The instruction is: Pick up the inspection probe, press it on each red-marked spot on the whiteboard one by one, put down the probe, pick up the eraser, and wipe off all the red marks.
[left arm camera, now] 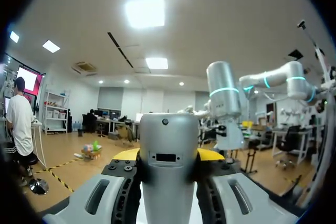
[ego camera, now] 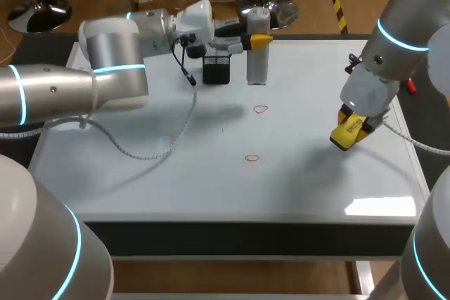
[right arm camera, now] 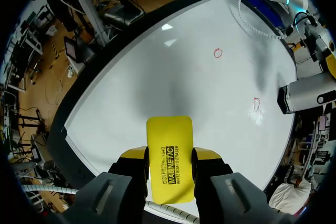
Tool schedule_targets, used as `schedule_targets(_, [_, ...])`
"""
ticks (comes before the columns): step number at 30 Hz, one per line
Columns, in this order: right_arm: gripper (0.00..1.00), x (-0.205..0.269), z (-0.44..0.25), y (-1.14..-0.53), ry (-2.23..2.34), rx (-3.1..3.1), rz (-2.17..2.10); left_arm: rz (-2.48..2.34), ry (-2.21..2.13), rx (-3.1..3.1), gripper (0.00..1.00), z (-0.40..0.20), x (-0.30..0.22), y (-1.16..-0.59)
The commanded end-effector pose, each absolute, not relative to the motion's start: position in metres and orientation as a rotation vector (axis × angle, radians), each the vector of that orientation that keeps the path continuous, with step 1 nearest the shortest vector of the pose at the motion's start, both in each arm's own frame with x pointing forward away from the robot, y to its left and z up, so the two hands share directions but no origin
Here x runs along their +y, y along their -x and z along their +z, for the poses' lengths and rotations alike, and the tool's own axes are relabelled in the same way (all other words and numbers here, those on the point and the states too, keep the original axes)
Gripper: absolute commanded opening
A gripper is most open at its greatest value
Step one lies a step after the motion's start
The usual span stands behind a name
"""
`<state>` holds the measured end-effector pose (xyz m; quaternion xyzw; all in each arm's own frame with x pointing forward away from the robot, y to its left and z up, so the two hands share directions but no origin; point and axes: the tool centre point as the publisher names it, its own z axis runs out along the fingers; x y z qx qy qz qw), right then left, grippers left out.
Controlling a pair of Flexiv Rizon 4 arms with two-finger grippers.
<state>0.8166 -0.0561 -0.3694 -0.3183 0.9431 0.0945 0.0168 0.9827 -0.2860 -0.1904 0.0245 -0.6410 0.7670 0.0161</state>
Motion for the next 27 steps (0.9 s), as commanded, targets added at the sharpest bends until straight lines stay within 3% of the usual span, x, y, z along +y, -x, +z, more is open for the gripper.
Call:
schedule_targets(1, [0.00, -0.056, -0.369, -0.817, 0.991, 2.933, 0.288, 2.363, -0.057, -2.021, 0.00, -0.174, -0.286, -0.992])
schedule_targets(27, [0.00, -0.056, -0.369, -0.817, 0.991, 2.933, 0.288, 2.326, -0.035, -2.028, 0.00, -0.163, -0.304, -1.085])
